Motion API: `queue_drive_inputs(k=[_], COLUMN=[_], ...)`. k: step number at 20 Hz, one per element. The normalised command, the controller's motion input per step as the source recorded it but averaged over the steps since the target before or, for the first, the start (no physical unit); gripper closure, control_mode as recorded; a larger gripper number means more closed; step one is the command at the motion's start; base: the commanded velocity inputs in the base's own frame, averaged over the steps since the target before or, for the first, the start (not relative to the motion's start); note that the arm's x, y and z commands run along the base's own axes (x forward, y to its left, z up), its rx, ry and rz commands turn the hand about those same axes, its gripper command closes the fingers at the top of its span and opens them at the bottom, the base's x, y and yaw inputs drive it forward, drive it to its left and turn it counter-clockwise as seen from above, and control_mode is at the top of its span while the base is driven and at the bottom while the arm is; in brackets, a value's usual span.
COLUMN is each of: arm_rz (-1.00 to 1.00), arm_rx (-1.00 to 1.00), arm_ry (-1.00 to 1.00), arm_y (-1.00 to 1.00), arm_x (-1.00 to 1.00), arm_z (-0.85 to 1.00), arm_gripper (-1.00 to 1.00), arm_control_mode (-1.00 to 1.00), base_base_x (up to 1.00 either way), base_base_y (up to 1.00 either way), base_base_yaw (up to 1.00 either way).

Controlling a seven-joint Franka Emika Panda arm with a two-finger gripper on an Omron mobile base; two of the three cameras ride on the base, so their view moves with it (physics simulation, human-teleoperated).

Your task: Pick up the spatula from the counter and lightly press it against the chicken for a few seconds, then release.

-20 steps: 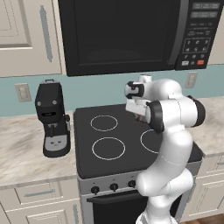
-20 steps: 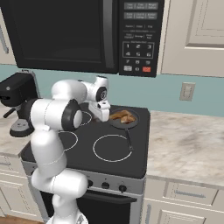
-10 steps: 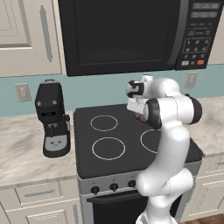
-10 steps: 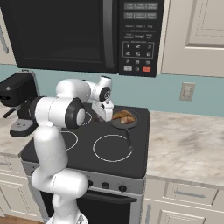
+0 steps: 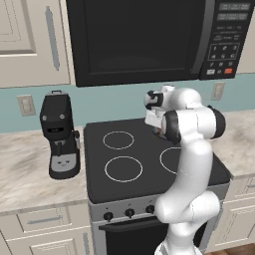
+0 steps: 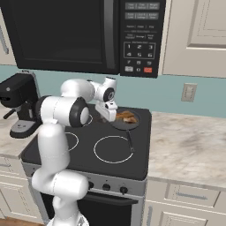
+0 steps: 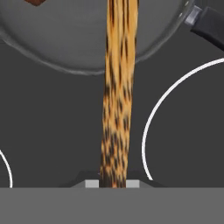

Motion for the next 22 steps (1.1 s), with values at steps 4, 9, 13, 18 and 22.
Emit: queue_drive_inputs(k=[4, 9, 13, 18, 22], arm_rz=[0.0, 0.0, 0.0, 0.0, 0.0], arm_rx=[0.02, 0.02, 0.02, 0.01, 0.01], arm_ry=[0.01, 0.0, 0.0, 0.0, 0.0], arm_y=[-0.08, -0.04, -0.01, -0.01, 0.0], arm_x=[0.15, 0.02, 0.01, 0.02, 0.01], arm_z=[-0.05, -0.02, -0.01, -0.01, 0.0], arm_gripper=[1.0, 1.0, 1.0, 1.0, 1.0], arm_control_mode=[-1.0, -1.0, -1.0, -1.0, -1.0], base_base_x=[0.0, 0.0, 0.0, 0.0, 0.0], base_base_y=[0.0, 0.0, 0.0, 0.0, 0.0], base_base_yaw=[0.0, 0.0, 0.0, 0.0, 0.0])
